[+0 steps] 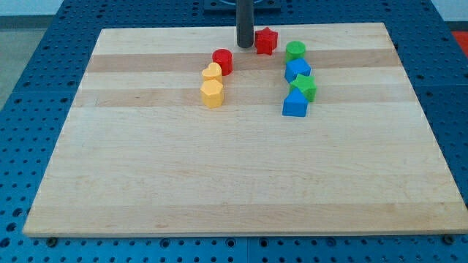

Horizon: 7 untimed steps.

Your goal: Place the red star above the green circle

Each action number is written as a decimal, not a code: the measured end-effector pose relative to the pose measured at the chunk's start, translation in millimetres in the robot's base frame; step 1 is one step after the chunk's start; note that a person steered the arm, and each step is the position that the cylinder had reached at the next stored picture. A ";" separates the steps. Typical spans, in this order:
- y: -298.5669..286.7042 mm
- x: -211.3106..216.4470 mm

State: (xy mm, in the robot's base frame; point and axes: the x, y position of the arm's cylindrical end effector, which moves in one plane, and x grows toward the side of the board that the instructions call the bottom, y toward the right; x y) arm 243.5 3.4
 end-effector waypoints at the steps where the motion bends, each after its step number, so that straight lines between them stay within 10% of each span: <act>1: 26.2 3.8; 3: 69.6 3.8; 7: -43.2 19.2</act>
State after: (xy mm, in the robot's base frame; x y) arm 262.7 -39.8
